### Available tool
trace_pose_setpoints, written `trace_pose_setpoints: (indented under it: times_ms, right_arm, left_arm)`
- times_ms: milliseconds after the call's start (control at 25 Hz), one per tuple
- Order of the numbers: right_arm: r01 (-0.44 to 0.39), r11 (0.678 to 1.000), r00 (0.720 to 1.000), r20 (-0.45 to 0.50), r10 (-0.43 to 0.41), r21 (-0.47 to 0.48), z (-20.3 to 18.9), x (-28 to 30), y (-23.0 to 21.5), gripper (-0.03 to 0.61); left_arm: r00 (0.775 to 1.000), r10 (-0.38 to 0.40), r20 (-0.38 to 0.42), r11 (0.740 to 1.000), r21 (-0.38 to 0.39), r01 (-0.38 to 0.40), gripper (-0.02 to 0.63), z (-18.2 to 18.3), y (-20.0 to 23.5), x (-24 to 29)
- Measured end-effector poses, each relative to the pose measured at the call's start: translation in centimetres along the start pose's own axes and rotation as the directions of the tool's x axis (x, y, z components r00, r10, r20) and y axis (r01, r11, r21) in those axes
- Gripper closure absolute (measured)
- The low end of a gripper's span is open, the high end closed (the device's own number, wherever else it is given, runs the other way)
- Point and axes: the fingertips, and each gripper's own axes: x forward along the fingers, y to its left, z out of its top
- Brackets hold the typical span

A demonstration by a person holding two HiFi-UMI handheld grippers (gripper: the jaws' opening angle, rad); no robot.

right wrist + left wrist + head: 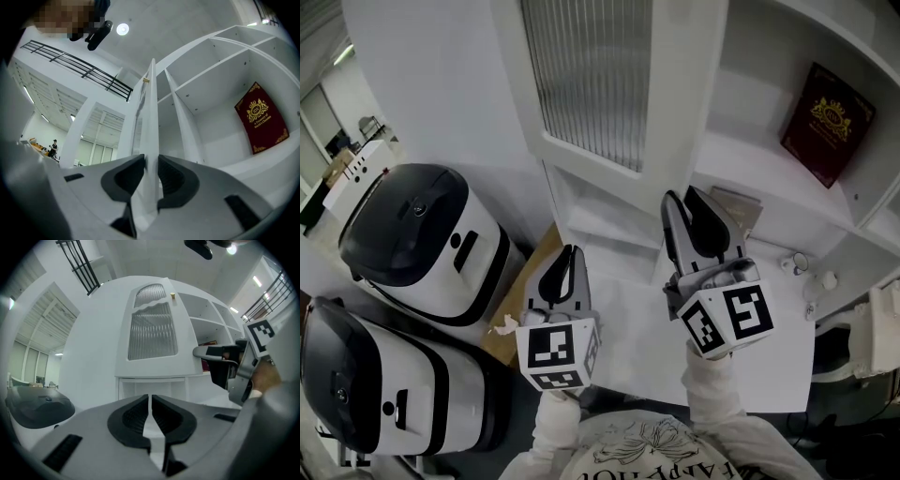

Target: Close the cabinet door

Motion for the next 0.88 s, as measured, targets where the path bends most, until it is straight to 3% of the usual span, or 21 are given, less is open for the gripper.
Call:
trace_pose_setpoints:
  times_ms: [880]
  right_arm:
    - [0.075, 0.997, 0.997, -0.011, -0.075, -0.034, -0.8, 2.3, -4.3, 0.476]
  left_arm:
    - [0.999, -0.019, -0.027, 1.0, 0.001, 0.019, 0.589, -0.9, -1.8, 4.3]
